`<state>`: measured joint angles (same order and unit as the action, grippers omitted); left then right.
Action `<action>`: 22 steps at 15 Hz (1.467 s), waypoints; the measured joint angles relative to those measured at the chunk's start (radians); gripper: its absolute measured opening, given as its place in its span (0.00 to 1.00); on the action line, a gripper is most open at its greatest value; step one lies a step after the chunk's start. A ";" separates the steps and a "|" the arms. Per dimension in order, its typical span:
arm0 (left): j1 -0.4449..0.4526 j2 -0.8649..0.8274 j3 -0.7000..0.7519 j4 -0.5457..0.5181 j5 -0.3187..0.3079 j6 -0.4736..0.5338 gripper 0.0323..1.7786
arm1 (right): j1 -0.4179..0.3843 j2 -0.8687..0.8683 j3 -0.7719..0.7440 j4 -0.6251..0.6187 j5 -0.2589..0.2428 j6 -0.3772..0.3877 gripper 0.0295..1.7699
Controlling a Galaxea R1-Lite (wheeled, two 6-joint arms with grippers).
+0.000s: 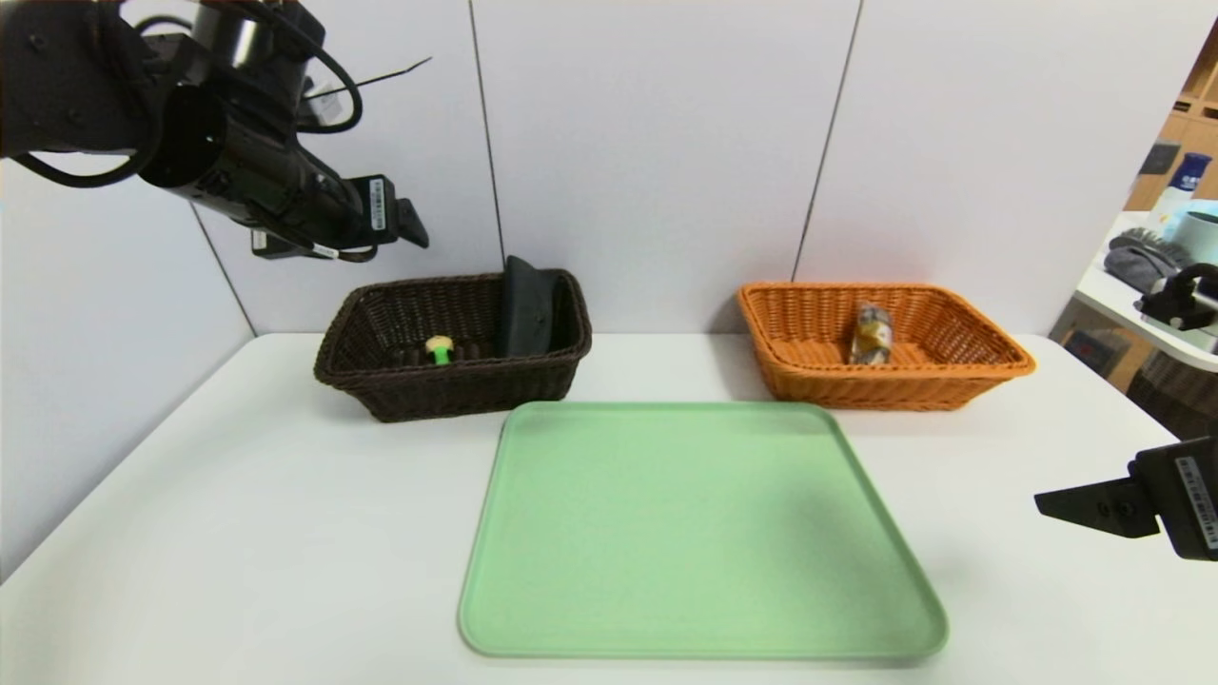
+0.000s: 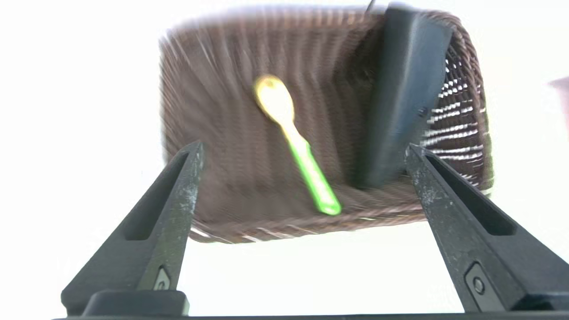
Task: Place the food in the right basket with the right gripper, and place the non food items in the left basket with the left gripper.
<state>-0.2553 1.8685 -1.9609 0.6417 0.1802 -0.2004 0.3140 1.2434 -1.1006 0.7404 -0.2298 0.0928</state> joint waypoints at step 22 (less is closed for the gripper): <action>0.139 -0.891 1.006 -0.295 0.105 0.236 0.95 | -0.205 -0.277 0.212 -0.280 0.032 -0.203 0.96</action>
<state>-0.1164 0.9779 -0.9545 0.3468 0.2855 0.0360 0.1091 0.9664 -0.8889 0.4602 -0.1977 -0.1106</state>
